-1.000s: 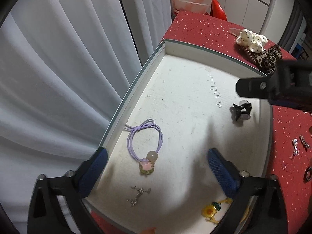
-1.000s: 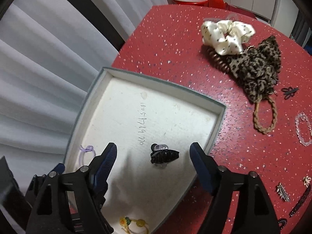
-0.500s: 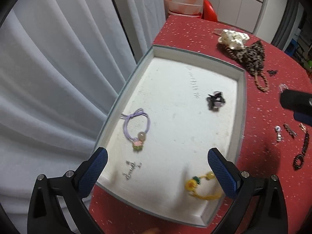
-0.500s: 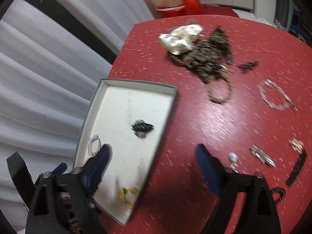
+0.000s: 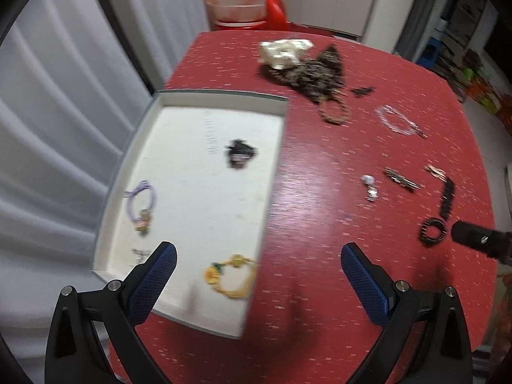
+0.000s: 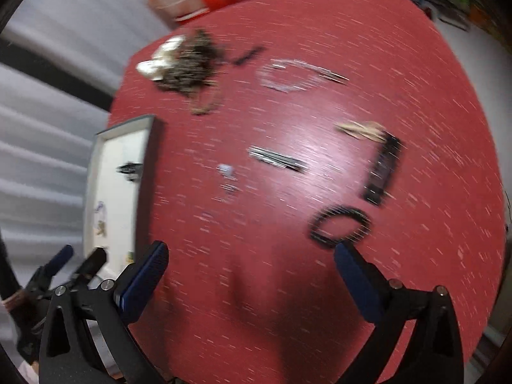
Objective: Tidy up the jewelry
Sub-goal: 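Withdraw both tools from the tray back over the jewelry on the table, then grasp the silver dangle earring with the left tool while the right tool grasps the black beaded snap clip, then carry the earring and the black beaded clip with both tools over the white tray, then lower both items into the tray and open both tools to release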
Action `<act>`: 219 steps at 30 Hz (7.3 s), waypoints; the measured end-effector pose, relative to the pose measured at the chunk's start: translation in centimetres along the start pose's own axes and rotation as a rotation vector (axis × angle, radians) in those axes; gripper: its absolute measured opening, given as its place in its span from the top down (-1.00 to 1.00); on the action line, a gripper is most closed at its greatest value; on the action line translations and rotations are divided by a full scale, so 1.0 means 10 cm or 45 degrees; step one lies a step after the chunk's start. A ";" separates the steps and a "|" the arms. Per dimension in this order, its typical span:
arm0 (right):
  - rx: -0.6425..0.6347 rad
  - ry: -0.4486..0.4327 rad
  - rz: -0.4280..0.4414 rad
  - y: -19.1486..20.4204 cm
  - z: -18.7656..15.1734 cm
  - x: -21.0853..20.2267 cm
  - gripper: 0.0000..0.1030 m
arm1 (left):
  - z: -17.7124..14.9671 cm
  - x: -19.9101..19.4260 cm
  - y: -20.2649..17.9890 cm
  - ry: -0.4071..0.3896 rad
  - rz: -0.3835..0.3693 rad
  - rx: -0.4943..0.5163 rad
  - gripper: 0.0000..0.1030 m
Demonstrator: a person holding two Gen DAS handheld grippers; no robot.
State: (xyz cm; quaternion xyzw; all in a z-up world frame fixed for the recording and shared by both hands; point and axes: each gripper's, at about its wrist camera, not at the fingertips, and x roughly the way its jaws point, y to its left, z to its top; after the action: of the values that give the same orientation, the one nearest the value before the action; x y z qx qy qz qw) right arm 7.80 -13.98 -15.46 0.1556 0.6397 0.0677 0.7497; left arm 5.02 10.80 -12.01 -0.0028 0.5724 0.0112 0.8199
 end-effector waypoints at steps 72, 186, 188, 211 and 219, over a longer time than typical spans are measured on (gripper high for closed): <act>0.073 -0.079 -0.385 -0.54 0.82 0.69 0.38 | 0.48 1.06 -1.35 0.110 -0.153 0.083 0.83; -0.677 0.217 0.042 2.48 0.15 1.56 0.37 | -0.23 0.84 1.29 0.080 0.013 -0.409 0.83; -0.669 0.227 0.053 2.47 0.20 1.58 0.35 | -0.23 0.84 1.29 0.085 0.023 -0.413 0.83; -0.572 0.155 0.184 2.33 0.34 1.11 -0.03 | -0.17 0.62 1.20 0.045 0.092 -0.373 -1.00; -0.538 0.113 0.205 2.19 0.33 0.84 -0.35 | -0.09 0.54 1.17 0.045 0.115 -0.343 -1.00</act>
State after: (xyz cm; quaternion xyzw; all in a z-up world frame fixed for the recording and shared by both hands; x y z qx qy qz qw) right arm 14.64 8.67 -15.85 0.0427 0.6293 0.2665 0.7288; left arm 5.78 22.52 -17.31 -0.0873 0.5797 0.1249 0.8004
